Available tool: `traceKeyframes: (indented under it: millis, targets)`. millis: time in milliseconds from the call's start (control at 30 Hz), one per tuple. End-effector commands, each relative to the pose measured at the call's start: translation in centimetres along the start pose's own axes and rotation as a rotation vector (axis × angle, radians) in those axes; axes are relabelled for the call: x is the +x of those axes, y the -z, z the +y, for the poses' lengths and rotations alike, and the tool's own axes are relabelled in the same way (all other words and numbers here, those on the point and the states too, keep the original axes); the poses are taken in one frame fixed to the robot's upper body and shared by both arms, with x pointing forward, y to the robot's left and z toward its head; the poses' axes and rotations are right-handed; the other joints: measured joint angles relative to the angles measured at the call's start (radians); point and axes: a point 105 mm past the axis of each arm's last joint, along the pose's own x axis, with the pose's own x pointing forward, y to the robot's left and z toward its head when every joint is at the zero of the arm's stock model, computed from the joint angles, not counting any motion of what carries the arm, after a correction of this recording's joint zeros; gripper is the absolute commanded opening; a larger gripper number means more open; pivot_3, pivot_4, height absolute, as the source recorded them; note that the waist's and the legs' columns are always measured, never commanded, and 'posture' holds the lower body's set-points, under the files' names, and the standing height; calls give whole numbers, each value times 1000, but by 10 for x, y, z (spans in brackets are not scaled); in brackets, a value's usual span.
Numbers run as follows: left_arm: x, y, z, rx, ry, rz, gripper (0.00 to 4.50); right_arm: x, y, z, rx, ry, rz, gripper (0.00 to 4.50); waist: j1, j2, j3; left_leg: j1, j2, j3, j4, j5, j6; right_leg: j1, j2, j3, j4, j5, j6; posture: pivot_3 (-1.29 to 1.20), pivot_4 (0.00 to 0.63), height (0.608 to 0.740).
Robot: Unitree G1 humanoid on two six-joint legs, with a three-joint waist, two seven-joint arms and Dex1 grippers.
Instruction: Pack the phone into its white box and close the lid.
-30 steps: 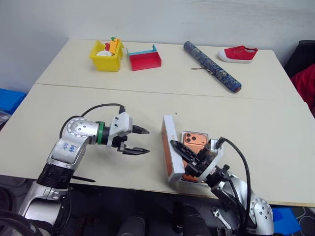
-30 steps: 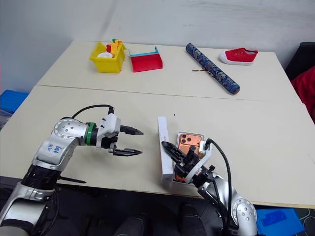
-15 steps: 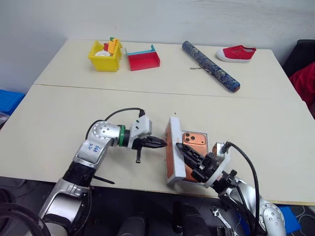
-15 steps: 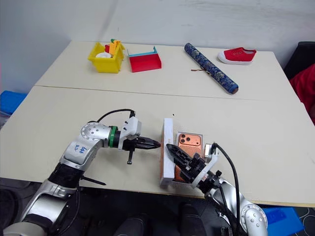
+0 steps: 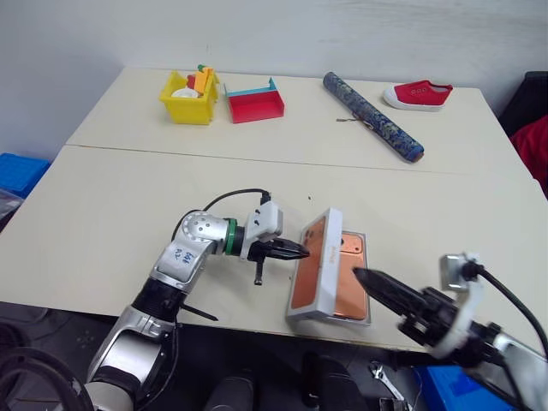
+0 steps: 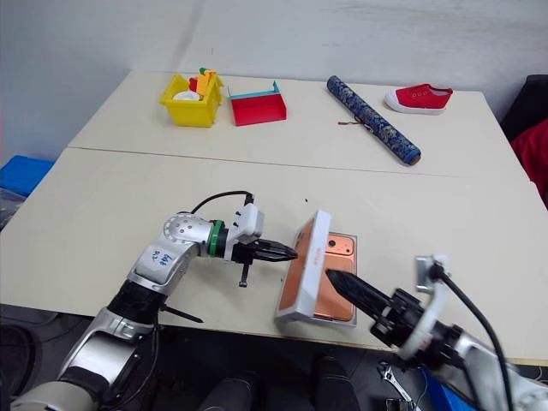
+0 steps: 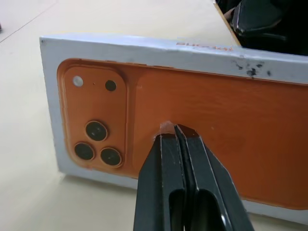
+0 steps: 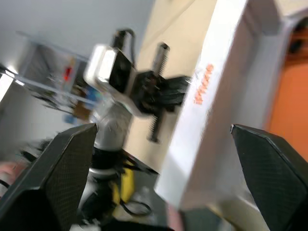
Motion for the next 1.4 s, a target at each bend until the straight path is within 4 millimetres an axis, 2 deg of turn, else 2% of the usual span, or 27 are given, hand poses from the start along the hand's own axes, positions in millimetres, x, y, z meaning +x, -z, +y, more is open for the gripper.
traceKeyframes:
  millis: [33,167,267,367,467,567,633,733,867,933,1033,1200,1400]
  targets:
    - [12,-11,-1,45,27,-24,0,-17,-1,13,-114,-24,84,4492,3,0,0,0,0,1,0,0,0,0,0,0,0,0,0,0,150,740]
    - [22,-16,3,38,15,-55,0,-26,6,14,-230,-10,174,4492,11,-1,0,0,0,1,0,-1,1,1,0,1,-1,1,1,0,150,740]
    - [20,-24,8,35,-4,-79,0,-26,15,16,-301,-21,240,4492,18,-1,0,0,0,2,0,-1,1,0,0,2,-1,1,1,0,150,740]
    - [1,-35,12,44,0,-79,0,-21,25,12,-402,-10,305,4492,19,-1,0,0,0,2,0,-1,1,0,0,1,-1,1,1,0,150,740]
    - [-19,-29,8,43,50,-9,0,-16,33,4,-516,14,372,4492,15,-1,0,0,0,2,0,-1,1,-1,1,1,0,1,1,0,150,740]
    - [-37,-14,1,46,106,90,0,-14,41,-6,-613,30,446,3852,18,0,0,0,-1,2,1,-1,1,-1,1,1,0,1,1,0,150,740]
    - [-46,0,-4,28,153,167,0,-15,51,-12,-688,18,527,3168,19,0,0,0,-1,2,1,-1,1,-1,1,1,-1,1,1,0,150,740]
    - [-49,19,-10,51,203,261,0,-14,57,-21,-755,10,575,2190,22,0,0,0,-1,2,1,-1,1,-1,1,-2,-1,1,1,0,150,740]
    - [-33,32,-4,108,193,300,0,-8,59,-32,-801,3,585,631,21,-1,0,0,-2,3,2,-1,1,0,0,-3,-2,1,1,0,150,740]
    - [-22,38,2,144,177,313,0,-4,60,-37,-827,4,592,33,21,-1,0,0,-2,3,2,-1,1,-1,0,-3,-1,1,1,0,150,740]
    - [-10,39,7,177,175,313,0,1,61,-43,-837,10,583,33,20,-2,0,0,-2,4,2,-1,1,-1,1,-3,-1,1,2,0,150,740]
    - [8,26,14,187,177,251,0,10,56,-50,-837,34,523,33,20,-2,0,0,-2,5,2,-1,1,-1,0,-3,0,1,2,0,150,740]
    - [25,13,25,203,156,212,0,12,50,-50,-823,70,455,33,19,-2,0,0,-2,5,2,-1,1,-1,1,-3,0,1,2,0,150,740]
